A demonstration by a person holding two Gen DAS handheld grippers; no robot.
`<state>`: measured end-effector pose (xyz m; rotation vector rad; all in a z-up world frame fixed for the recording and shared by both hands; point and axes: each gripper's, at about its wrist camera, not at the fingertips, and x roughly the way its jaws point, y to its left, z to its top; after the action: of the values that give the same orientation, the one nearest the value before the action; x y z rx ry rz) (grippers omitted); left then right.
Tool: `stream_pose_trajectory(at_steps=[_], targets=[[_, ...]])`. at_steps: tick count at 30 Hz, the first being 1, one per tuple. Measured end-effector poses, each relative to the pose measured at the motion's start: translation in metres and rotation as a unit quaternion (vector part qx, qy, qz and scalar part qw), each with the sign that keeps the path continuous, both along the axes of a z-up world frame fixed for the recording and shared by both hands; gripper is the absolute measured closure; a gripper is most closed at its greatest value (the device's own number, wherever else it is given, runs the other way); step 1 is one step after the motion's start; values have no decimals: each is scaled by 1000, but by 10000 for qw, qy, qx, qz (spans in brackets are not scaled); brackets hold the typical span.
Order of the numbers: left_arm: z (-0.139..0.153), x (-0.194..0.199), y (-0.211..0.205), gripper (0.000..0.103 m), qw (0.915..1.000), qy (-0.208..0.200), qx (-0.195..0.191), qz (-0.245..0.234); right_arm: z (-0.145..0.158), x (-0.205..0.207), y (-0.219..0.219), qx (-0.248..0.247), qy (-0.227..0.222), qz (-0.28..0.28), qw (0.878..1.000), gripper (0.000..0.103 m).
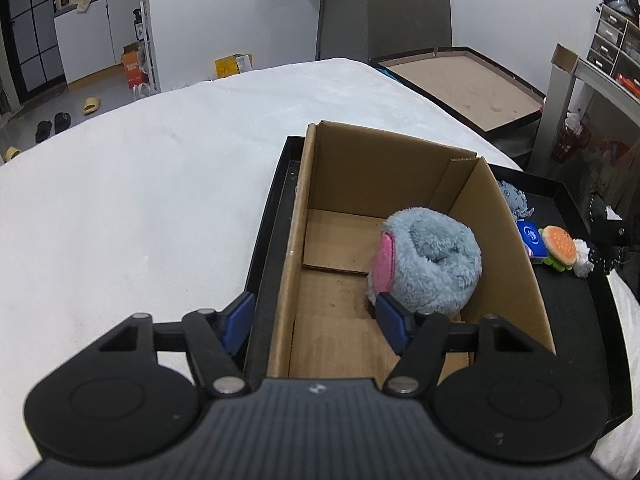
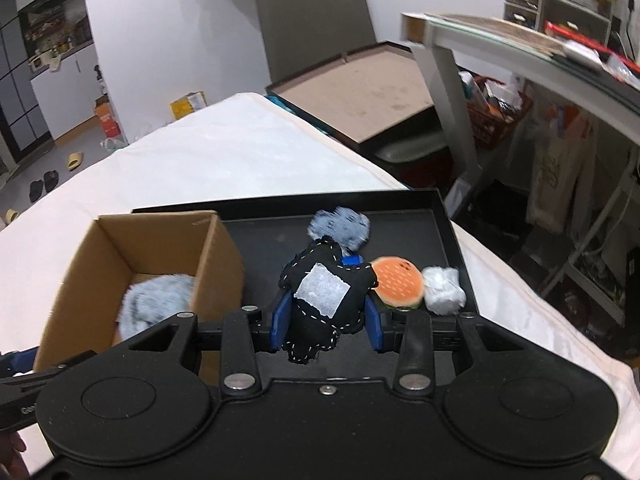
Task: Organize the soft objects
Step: 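Carry the black stitched plush into the box and open the right gripper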
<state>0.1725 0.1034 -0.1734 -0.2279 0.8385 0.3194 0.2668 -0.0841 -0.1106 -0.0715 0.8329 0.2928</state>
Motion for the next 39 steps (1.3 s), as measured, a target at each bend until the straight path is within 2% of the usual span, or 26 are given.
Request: stream_pose_trajectory(at_steps=[4, 8, 13, 16, 19, 32, 37, 39], targets=[[0, -2, 6, 60, 9999, -31, -151, -20, 7, -2, 15, 21, -72, 84, 9999, 65], [-3, -3, 10, 66, 9997, -45, -224, -10, 13, -7, 32, -25, -163, 251, 9995, 65], [-8, -2, 16, 81, 9996, -51, -261, 108, 17, -10, 52, -16, -210, 412, 9989, 65], [-8, -3, 20, 86, 9994, -67, -310, 155, 19, -11, 64, -9, -213, 529, 9984, 65], [-9, -4, 24, 90, 9991, -79, -366, 195, 18, -11, 75, -45, -217, 644, 9977, 65], [-11, -6, 35, 89, 9972, -101, -696, 270, 21, -13, 123, -90, -227, 1114, 9935, 63], [-11, -6, 37, 89, 9966, -107, -765, 275, 28, -10, 135, 347, -258, 1266, 9910, 48], [-12, -6, 39, 89, 9964, -109, -791, 287, 28, -9, 136, 345, -235, 1239, 9914, 30]])
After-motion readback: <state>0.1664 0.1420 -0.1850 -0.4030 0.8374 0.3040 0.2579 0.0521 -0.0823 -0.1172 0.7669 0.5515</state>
